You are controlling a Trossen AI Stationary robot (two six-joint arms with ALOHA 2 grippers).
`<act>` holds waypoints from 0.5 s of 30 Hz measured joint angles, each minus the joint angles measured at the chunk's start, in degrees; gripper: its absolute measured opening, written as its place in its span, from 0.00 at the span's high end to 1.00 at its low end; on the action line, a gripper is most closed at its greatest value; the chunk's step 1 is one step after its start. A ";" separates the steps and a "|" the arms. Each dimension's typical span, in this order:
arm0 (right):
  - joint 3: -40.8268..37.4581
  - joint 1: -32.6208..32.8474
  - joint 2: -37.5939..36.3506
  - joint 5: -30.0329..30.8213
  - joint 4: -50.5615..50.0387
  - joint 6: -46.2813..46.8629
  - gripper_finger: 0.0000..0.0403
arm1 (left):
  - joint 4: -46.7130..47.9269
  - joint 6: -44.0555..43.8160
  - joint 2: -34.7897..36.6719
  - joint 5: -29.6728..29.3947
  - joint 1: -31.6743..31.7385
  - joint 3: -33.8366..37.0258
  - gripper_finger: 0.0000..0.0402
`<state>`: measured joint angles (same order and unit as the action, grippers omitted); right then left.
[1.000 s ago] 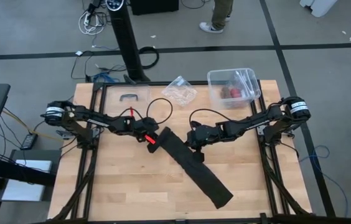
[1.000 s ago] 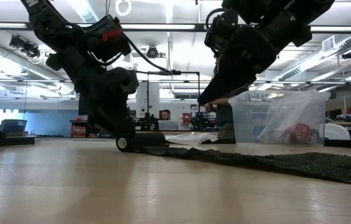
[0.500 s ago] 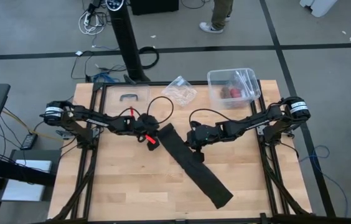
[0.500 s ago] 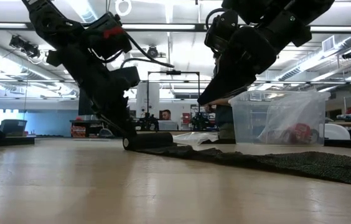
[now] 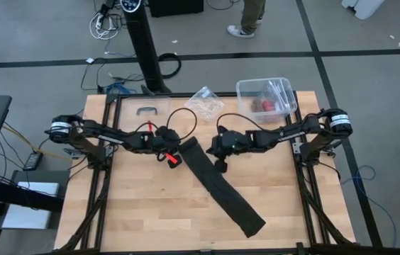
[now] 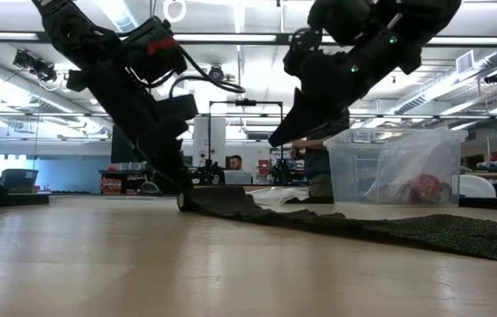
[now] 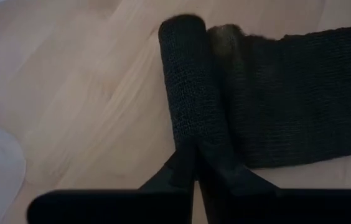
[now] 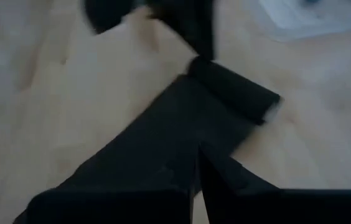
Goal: Roll bandage
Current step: Roll the black bandage
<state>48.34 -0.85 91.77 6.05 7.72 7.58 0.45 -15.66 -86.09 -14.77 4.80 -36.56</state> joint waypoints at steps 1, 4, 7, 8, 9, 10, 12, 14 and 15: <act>-0.02 -0.89 0.00 -0.70 0.07 0.57 0.93 | 0.81 -0.30 0.73 0.07 0.00 0.01 0.93; 0.00 -3.56 0.00 -3.47 0.44 2.20 0.89 | 1.90 -1.26 3.24 -0.63 0.00 0.04 0.92; -0.01 -5.93 0.00 -5.93 0.61 2.95 0.85 | 1.37 -2.75 6.07 -0.93 0.00 0.57 0.90; 0.00 -6.59 0.00 -6.48 0.60 3.03 0.83 | 0.71 -3.11 6.71 -0.94 0.00 0.98 0.90; 0.00 -7.16 0.00 -6.98 0.62 3.03 0.83 | 0.62 -3.80 7.43 -0.94 -0.02 1.56 0.89; 0.00 -7.65 0.00 -7.31 0.76 2.97 0.82 | 0.48 -4.52 8.04 -0.81 -0.02 2.20 0.89; 0.00 -8.51 0.00 -7.41 1.41 2.88 0.82 | -1.63 -7.10 8.82 0.39 -0.03 3.72 0.88; 0.00 -9.34 0.00 -7.42 1.94 2.80 0.83 | -4.61 -10.37 8.88 3.02 -0.35 6.16 0.88; -0.01 -9.72 0.00 -7.44 1.94 2.48 0.84 | -6.16 -11.69 8.79 4.44 -0.64 7.55 0.88</act>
<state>48.33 -10.56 91.77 -1.39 9.66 10.06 -5.71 -27.36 -77.29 -10.33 4.16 -29.00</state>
